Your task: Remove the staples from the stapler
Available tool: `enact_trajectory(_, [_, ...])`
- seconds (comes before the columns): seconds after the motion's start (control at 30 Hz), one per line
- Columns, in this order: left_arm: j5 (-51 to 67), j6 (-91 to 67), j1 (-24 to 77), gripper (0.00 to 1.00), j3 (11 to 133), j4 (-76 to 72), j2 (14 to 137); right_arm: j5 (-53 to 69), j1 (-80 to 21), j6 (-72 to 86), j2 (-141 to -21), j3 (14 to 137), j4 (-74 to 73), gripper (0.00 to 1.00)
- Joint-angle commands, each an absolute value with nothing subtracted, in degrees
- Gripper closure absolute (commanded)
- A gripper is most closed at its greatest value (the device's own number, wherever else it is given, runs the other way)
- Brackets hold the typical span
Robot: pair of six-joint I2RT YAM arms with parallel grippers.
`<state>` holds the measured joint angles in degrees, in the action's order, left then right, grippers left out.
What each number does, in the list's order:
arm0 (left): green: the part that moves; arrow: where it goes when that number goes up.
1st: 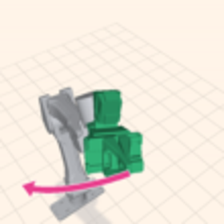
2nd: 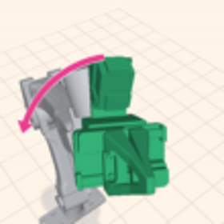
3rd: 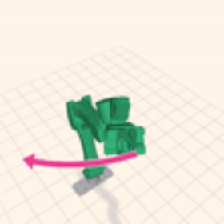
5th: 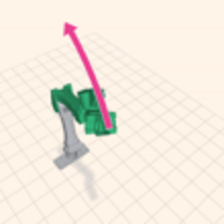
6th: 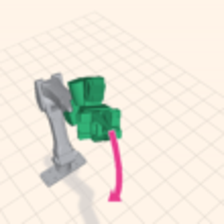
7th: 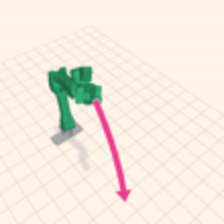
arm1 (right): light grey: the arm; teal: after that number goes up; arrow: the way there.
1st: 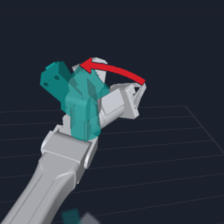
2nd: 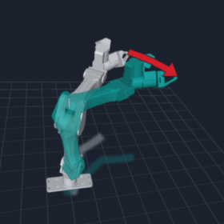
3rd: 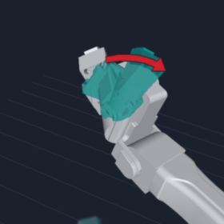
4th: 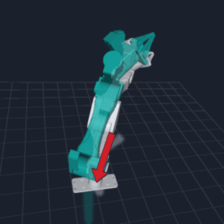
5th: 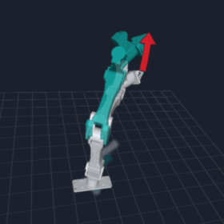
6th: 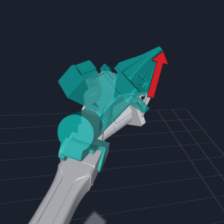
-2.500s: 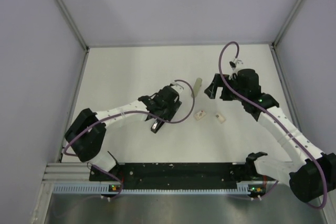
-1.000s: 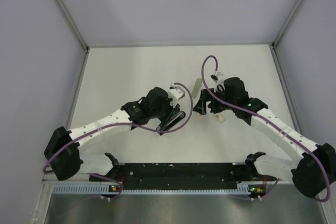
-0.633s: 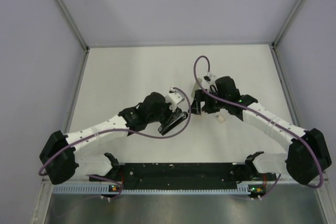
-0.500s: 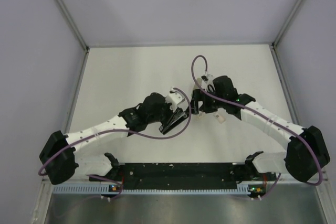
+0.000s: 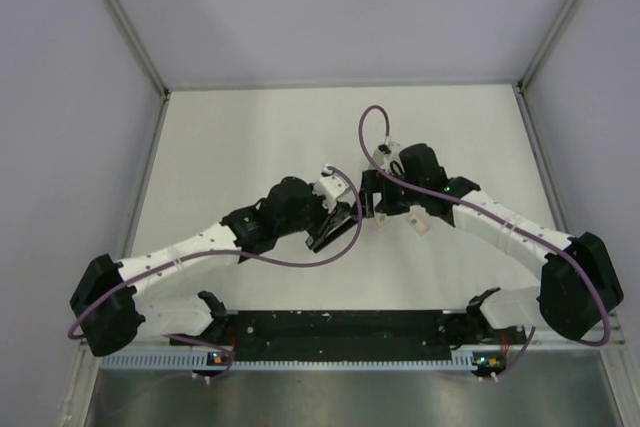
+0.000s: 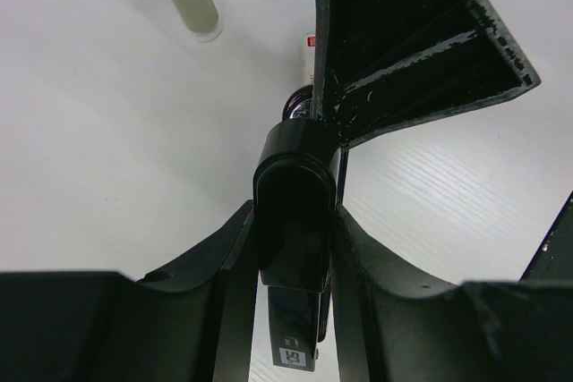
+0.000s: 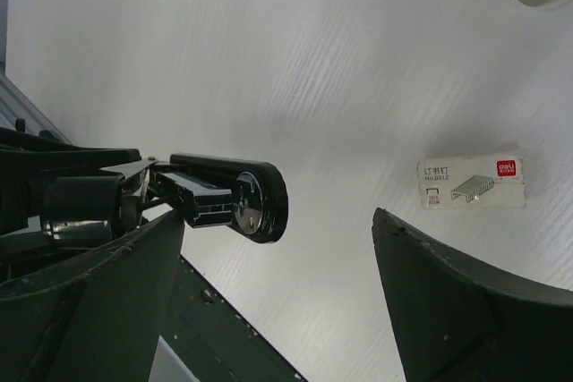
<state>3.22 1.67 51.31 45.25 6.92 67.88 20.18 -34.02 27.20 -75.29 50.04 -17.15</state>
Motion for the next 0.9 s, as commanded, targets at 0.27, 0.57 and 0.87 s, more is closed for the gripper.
enact_trajectory(0.27, [4.7,1.1,51.7,1.00,42.8,-4.0,59.8,15.1,-35.1,27.6,-75.8,52.2,-17.6,0.14])
enact_trajectory(0.57, [5.8,0.2,51.7,1.00,37.8,-10.4,50.7,14.7,-35.0,27.6,-76.8,52.4,-18.9,0.14])
enact_trajectory(0.87, [4.0,-3.2,51.7,1.00,32.1,-22.1,43.7,14.3,-35.6,27.9,-77.2,52.0,-19.7,0.14])
